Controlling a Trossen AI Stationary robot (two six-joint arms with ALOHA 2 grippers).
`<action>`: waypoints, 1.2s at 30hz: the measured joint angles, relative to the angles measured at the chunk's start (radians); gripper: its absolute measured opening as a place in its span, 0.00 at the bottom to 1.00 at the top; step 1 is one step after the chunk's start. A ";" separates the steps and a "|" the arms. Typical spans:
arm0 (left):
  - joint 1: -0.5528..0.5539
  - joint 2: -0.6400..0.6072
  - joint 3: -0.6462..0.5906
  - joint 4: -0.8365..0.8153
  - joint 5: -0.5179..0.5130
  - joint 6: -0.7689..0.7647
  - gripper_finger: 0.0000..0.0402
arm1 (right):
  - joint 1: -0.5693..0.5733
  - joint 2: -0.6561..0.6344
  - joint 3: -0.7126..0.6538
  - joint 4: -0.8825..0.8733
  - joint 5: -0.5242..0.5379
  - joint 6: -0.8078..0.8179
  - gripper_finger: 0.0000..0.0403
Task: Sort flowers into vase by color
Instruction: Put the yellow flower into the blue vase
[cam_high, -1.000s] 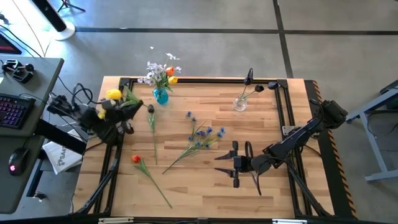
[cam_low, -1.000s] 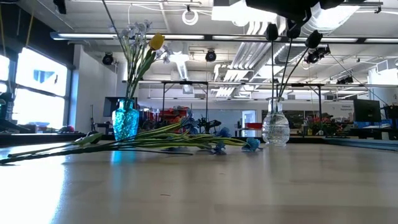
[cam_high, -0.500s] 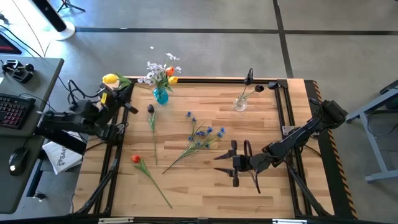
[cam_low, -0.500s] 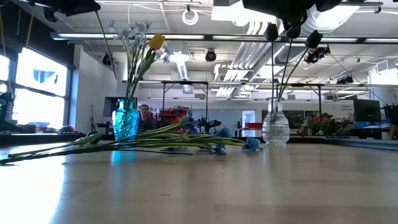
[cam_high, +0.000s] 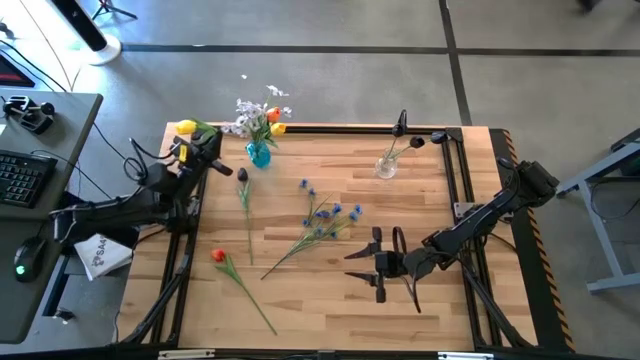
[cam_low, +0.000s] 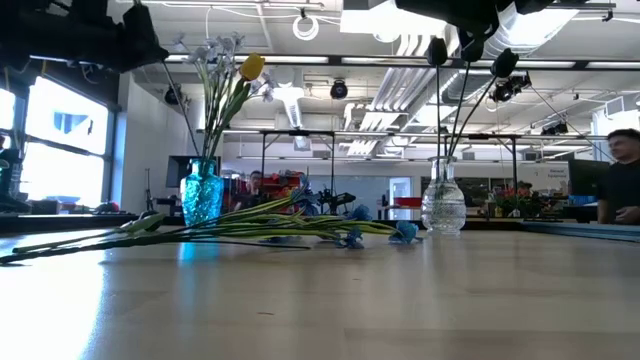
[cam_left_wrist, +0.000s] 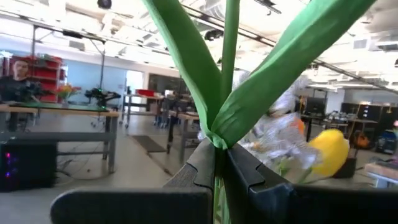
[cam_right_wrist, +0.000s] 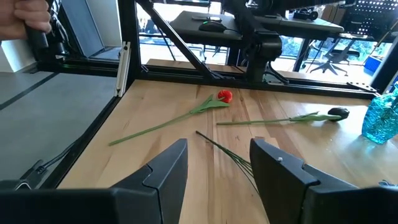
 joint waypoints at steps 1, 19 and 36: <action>0.015 0.001 -0.004 -0.007 0.023 -0.019 0.00 | 0.000 0.000 0.000 0.000 0.000 0.000 0.42; 0.137 0.191 -0.006 -0.016 0.135 -0.125 0.00 | 0.000 0.000 0.000 0.000 0.000 0.019 0.42; 0.151 0.216 0.087 -0.195 0.150 -0.183 0.28 | 0.000 0.000 0.000 -0.001 0.000 0.019 0.42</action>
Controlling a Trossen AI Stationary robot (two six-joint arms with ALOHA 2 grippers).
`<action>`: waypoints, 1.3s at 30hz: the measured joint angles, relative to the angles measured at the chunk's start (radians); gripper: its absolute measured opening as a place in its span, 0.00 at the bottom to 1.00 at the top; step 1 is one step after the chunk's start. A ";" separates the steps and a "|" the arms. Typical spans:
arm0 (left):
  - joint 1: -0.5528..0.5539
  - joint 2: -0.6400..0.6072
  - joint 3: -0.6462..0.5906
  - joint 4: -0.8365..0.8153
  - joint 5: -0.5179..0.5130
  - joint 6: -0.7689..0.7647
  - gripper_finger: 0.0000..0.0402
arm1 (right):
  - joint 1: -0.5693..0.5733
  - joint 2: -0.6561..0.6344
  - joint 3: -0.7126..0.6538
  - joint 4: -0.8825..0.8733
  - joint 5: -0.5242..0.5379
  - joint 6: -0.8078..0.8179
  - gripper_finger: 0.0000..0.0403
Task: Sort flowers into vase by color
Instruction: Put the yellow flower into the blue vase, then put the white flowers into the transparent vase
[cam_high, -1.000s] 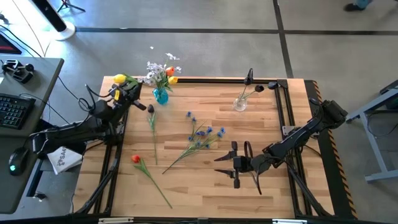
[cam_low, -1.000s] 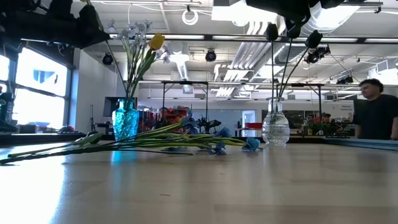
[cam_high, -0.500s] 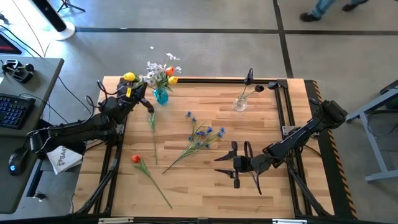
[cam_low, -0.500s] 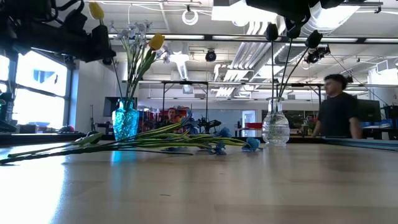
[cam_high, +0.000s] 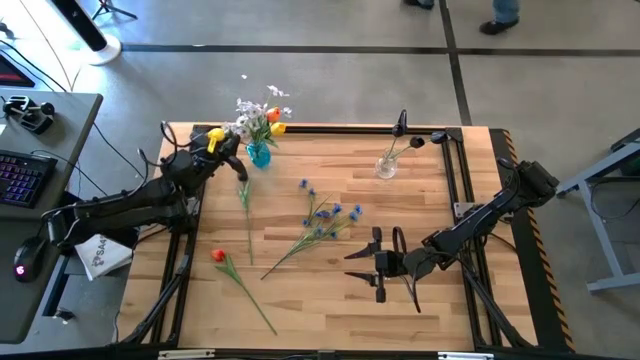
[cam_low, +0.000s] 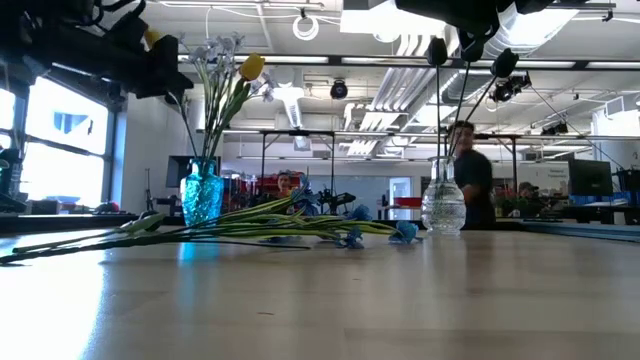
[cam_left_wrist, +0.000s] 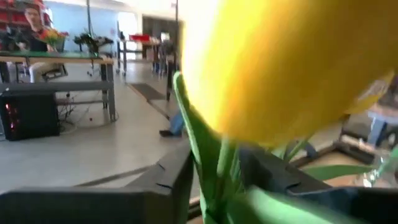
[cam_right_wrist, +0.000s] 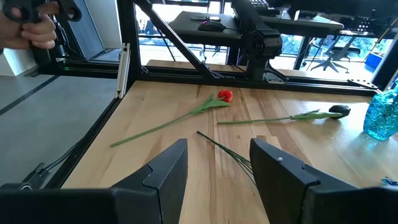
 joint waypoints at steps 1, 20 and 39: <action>0.000 0.004 0.031 -0.055 0.003 0.000 0.30 | 0.000 0.000 0.000 0.000 0.000 0.000 0.42; 0.000 0.253 0.546 -0.816 0.050 -0.031 0.50 | 0.000 0.000 0.000 -0.010 0.000 0.000 0.42; 0.000 0.364 0.663 -1.282 -0.009 0.020 0.63 | 0.000 0.000 0.000 -0.035 0.000 0.026 0.42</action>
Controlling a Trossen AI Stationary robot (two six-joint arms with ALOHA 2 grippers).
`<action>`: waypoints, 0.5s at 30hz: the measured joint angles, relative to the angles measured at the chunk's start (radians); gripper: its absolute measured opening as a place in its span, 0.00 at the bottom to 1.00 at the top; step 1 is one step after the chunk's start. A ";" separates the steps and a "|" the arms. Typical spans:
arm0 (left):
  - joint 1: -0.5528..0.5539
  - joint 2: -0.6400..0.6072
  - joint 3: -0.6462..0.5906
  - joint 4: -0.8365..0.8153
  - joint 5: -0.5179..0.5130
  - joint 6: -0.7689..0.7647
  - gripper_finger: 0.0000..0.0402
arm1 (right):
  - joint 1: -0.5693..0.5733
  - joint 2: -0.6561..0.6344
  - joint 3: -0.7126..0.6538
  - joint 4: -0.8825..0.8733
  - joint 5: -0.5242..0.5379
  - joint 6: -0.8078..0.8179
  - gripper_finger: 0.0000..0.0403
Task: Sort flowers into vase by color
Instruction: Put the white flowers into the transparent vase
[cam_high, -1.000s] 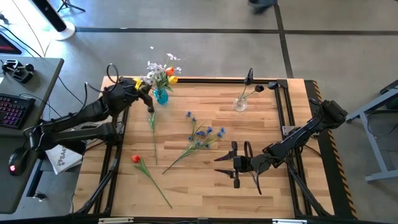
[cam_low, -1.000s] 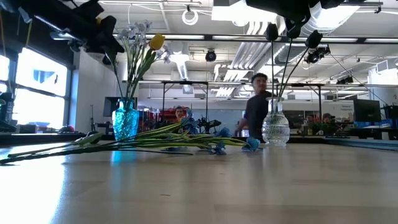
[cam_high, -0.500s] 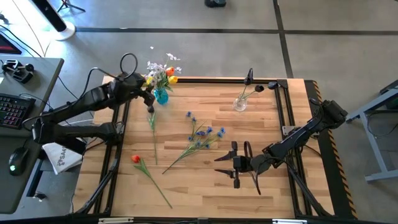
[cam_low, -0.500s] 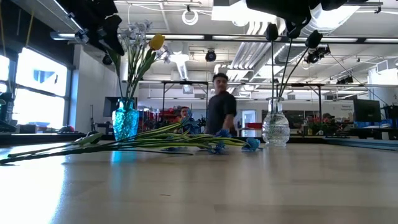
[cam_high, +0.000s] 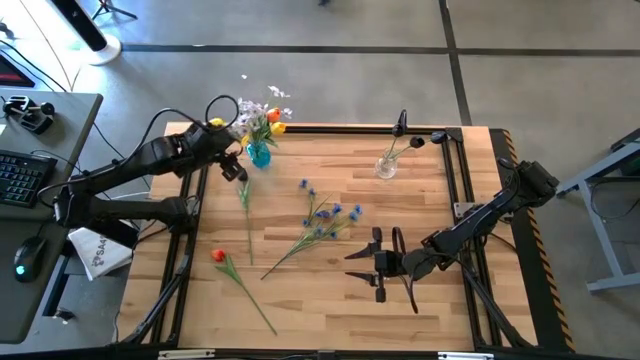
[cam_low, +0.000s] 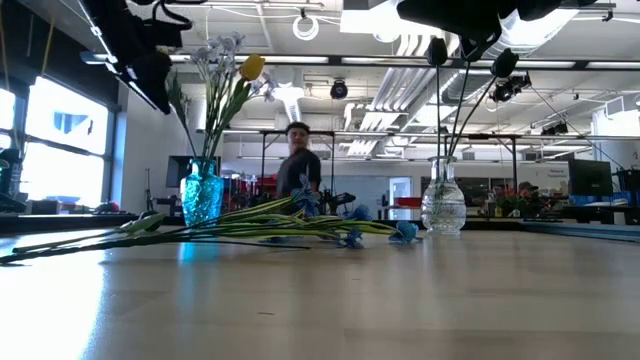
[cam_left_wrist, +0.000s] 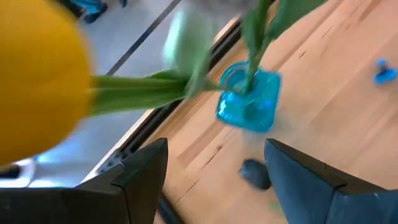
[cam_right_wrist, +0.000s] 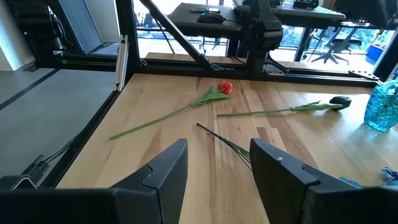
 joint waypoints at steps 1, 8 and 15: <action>0.000 -0.001 0.000 -0.012 -0.013 0.001 0.63 | 0.000 0.000 0.000 0.000 0.000 0.000 0.42; 0.000 -0.001 0.000 -0.100 -0.083 -0.017 0.63 | 0.000 0.000 0.000 -0.001 0.000 0.009 0.42; -0.004 -0.001 0.042 -0.269 -0.035 -0.126 0.63 | 0.000 0.000 0.000 -0.003 0.000 0.011 0.42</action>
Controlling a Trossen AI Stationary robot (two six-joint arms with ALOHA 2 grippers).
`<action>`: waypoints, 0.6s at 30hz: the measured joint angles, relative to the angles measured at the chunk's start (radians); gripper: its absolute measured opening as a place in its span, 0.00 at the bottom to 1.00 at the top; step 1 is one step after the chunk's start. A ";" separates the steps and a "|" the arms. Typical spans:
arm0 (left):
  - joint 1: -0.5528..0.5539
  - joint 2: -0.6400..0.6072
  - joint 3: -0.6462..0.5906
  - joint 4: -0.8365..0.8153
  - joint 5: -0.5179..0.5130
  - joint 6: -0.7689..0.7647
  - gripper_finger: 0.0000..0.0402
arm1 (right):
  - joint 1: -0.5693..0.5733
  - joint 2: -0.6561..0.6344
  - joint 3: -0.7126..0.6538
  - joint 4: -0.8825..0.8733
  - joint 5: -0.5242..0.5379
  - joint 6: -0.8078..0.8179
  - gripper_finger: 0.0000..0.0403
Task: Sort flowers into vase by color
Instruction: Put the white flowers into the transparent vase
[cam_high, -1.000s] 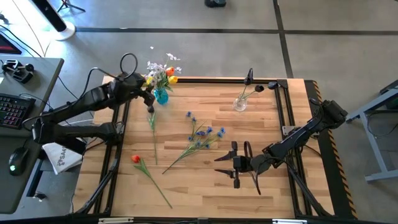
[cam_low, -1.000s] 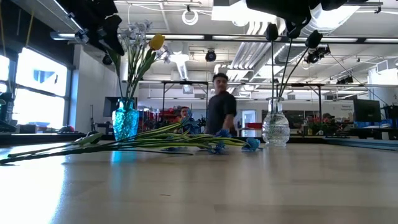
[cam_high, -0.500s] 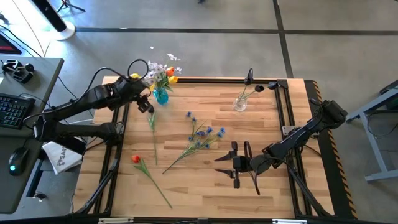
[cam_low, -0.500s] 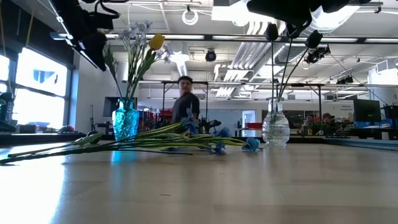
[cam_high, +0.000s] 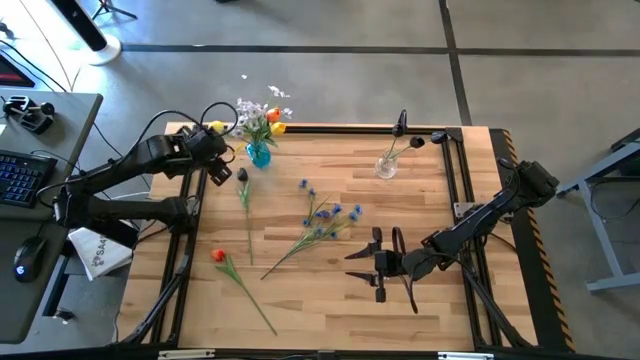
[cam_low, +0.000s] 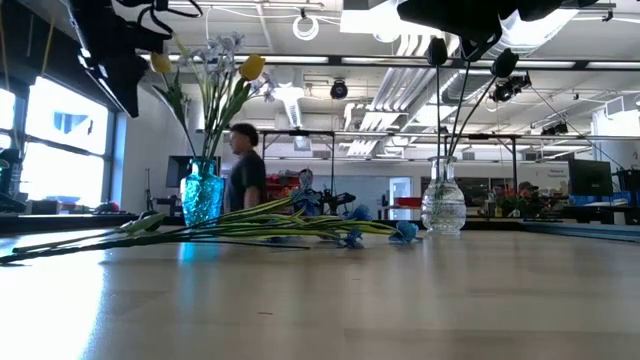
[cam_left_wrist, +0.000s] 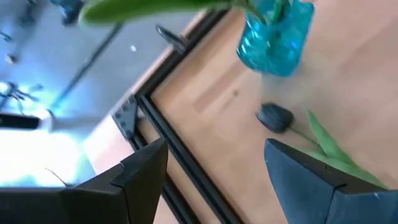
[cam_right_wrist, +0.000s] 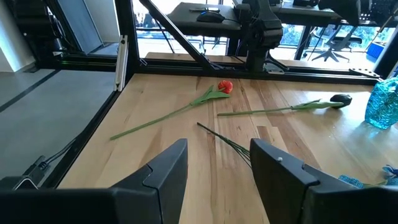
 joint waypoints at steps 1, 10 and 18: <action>0.000 0.000 0.016 -0.033 0.016 -0.021 0.63 | 0.000 0.000 0.000 0.000 0.000 0.000 0.42; 0.000 -0.001 0.219 -0.261 0.090 -0.180 0.63 | 0.000 0.000 0.000 0.000 0.000 0.000 0.42; -0.073 -0.041 0.301 -0.161 0.130 -0.200 0.63 | 0.000 0.000 0.000 -0.002 0.000 0.000 0.42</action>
